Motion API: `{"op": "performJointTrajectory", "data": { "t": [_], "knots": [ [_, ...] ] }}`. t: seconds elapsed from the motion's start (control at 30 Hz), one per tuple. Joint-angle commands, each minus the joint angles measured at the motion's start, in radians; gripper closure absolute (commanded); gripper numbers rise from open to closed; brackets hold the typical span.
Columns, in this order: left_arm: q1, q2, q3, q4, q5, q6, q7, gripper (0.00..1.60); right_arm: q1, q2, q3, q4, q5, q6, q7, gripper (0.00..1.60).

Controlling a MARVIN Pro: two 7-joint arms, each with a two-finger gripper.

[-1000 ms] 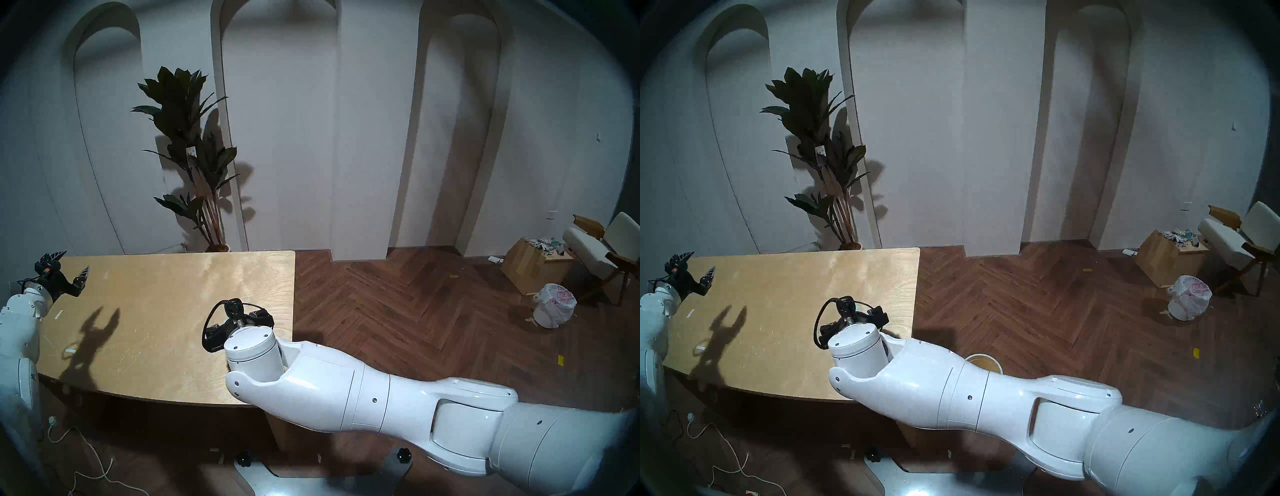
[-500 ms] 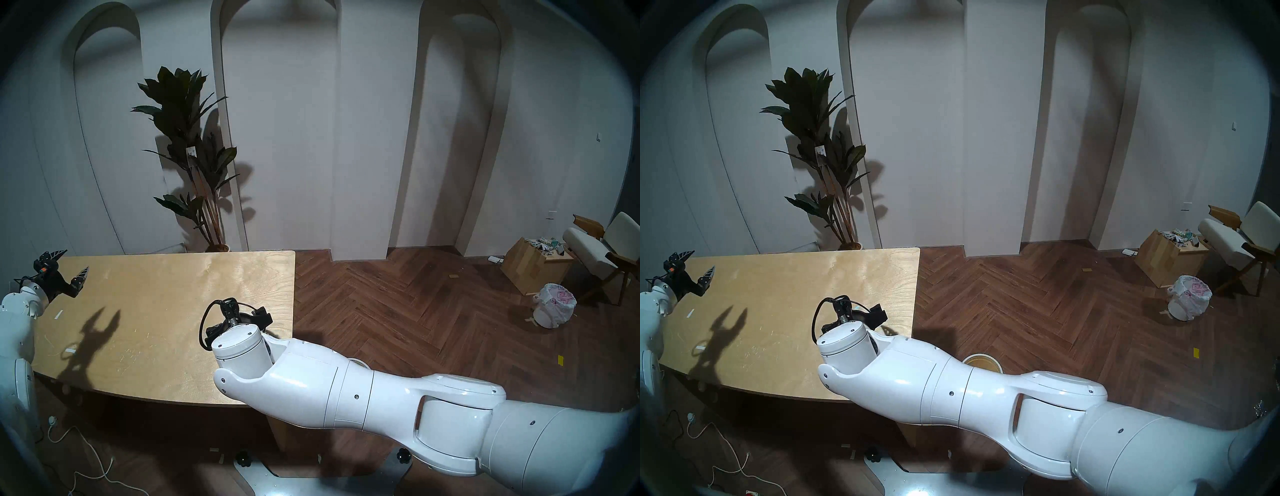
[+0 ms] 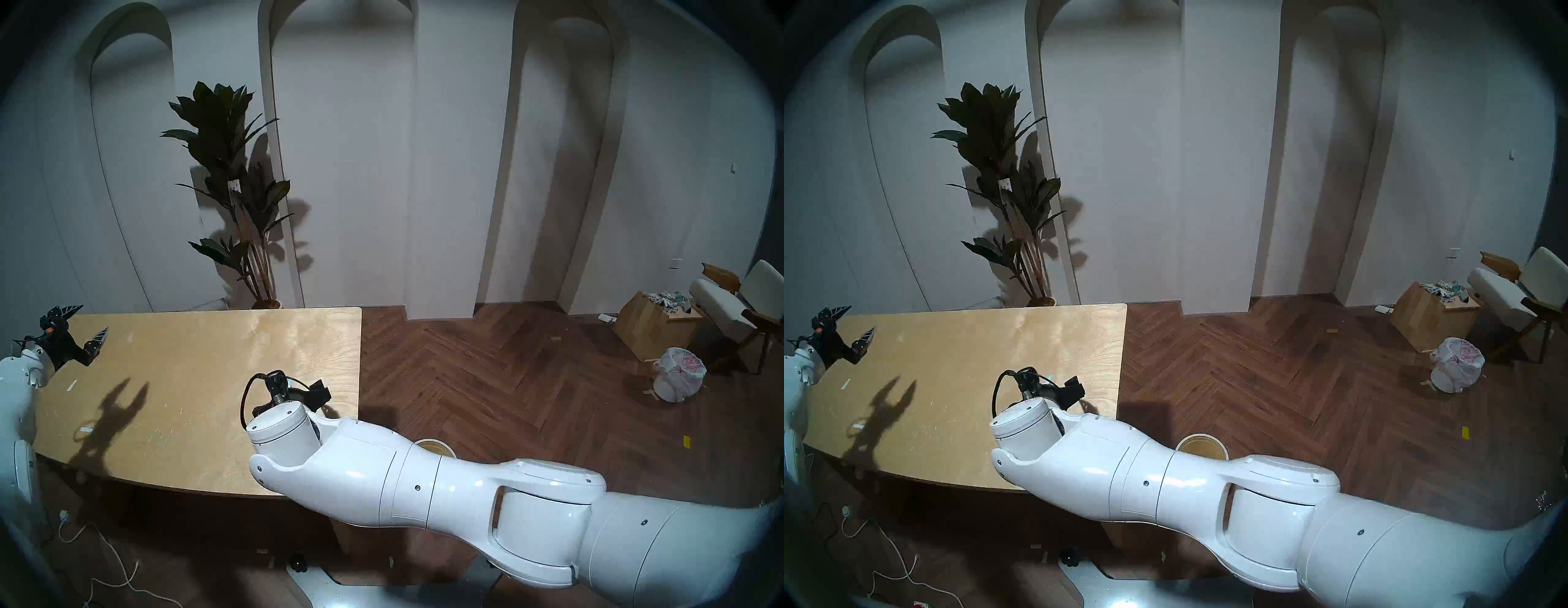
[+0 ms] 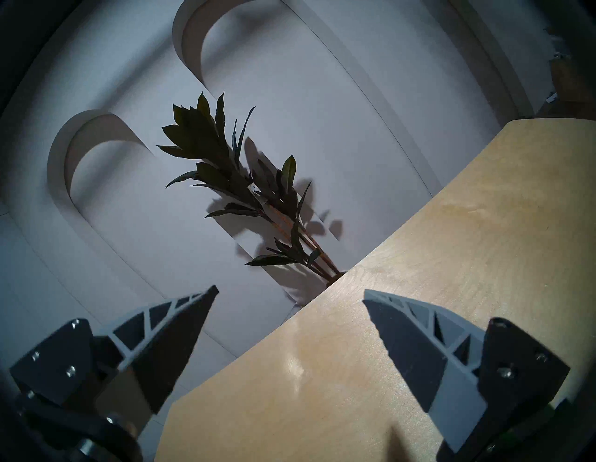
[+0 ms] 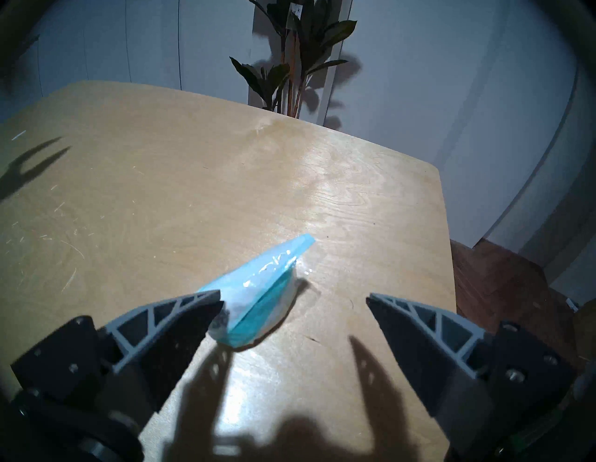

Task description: Put the trash into the trash bin on the ground

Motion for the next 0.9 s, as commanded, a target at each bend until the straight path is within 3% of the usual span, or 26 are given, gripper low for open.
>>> {"op": "performJointTrajectory", "data": {
  "t": [0.0,0.87],
  "knots": [
    [0.001,0.033,-0.016,-0.026,-0.017,-0.014,-0.034,0.0,0.01,-0.067,-0.003,0.022,-0.002,0.003,-0.015,0.0],
    [0.035,0.066,-0.056,-0.06,-0.069,-0.03,-0.202,0.0,0.032,-0.174,0.018,0.165,0.006,0.015,-0.052,0.0]
  ]
}}
